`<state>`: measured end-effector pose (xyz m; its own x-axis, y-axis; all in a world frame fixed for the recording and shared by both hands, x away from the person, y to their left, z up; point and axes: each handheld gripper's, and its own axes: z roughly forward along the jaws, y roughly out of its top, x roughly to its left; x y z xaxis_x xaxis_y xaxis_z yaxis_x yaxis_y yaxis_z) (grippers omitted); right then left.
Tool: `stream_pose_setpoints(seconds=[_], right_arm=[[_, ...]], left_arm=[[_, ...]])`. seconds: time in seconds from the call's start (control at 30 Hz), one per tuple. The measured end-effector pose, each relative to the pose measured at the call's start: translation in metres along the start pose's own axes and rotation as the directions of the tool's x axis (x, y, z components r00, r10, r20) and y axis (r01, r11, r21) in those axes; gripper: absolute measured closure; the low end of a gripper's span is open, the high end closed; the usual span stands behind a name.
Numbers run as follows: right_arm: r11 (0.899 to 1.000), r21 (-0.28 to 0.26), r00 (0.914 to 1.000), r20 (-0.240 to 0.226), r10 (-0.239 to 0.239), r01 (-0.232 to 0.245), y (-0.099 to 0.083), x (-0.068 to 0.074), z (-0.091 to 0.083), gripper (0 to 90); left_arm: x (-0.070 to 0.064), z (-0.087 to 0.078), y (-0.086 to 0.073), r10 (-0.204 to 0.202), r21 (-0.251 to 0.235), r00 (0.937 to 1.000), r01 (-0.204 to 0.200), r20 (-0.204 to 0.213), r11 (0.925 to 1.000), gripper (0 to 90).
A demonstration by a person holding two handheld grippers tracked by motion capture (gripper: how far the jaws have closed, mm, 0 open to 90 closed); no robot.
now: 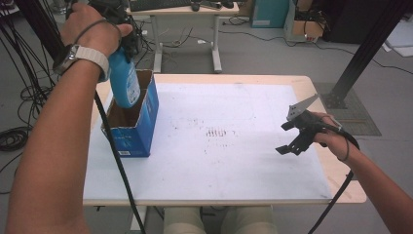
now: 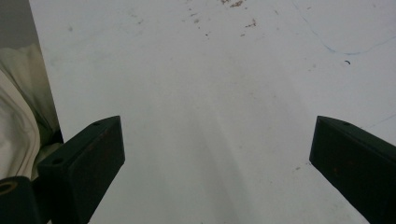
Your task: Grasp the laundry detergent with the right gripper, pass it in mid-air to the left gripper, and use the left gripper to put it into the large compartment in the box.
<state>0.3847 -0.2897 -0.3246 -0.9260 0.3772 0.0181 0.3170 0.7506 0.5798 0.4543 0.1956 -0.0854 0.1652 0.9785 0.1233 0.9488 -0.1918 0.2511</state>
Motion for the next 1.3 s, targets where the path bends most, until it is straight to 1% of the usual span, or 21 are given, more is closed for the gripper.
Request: stream_pose_setpoints(seconds=[0.03,0.2,0.63,0.67,0.7,0.73,0.77,1.1,1.23,1.27,1.3], right_arm=[[1.0,0.0,1.0,0.0,0.001,-0.001,0.0,0.0,0.0,3.0],[1.0,-0.004,1.0,0.001,0.008,-0.008,-0.001,0.0,0.001,3.0],[1.0,-0.004,0.9999,-0.001,0.014,-0.014,-0.004,-0.001,0.002,3.0],[1.0,0.004,0.9996,-0.002,0.029,-0.029,-0.004,0.001,0.002,3.0],[0.998,0.018,0.9985,0.001,0.055,-0.055,-0.005,0.002,0.001,3.0],[0.999,0.014,0.999,0.001,0.045,-0.045,-0.005,0.002,0.001,3.0],[1.0,-0.006,1.0,-0.001,0.005,-0.005,-0.005,-0.001,0.003,3.0],[1.0,-0.001,0.9999,0.0,0.013,-0.013,-0.004,-0.001,0.004,3.0],[1.0,0.001,0.9999,0.0,0.016,-0.016,-0.005,-0.001,0.004,3.0],[1.0,0.002,0.9999,0.001,0.016,-0.016,-0.005,-0.001,0.004,3.0],[1.0,0.003,0.9998,0.001,0.02,-0.02,-0.005,-0.001,0.003,3.0]], left_arm=[[0.0,0.002,-0.001,-0.008,-0.002,1.0,0.008,-0.001,1.0,37.5],[0.003,0.015,-0.004,-0.003,0.012,1.0,0.003,-0.007,0.9999,37.5],[0.008,0.05,-0.011,-0.018,0.038,0.9998,0.018,0.011,0.9991,37.5],[0.009,0.053,-0.011,-0.016,0.04,0.9998,0.015,0.011,0.9991,37.5],[0.01,0.056,-0.012,-0.017,0.046,0.9998,0.017,0.012,0.9988,37.5],[0.01,0.06,-0.013,-0.019,0.05,0.9998,0.018,0.011,0.9986,37.5],[0.011,0.063,-0.014,-0.021,0.051,0.9997,0.02,0.012,0.9985,37.5],[0.015,0.092,-0.023,-0.036,0.07,0.999,0.034,0.027,0.9969,37.5],[0.015,0.101,-0.025,-0.044,0.072,0.9987,0.042,0.027,0.9965,37.6],[0.015,0.104,-0.026,-0.037,0.074,0.999,0.036,0.025,0.9966,37.5],[0.015,0.106,-0.026,-0.039,0.076,0.9989,0.037,0.024,0.9964,37.6]])
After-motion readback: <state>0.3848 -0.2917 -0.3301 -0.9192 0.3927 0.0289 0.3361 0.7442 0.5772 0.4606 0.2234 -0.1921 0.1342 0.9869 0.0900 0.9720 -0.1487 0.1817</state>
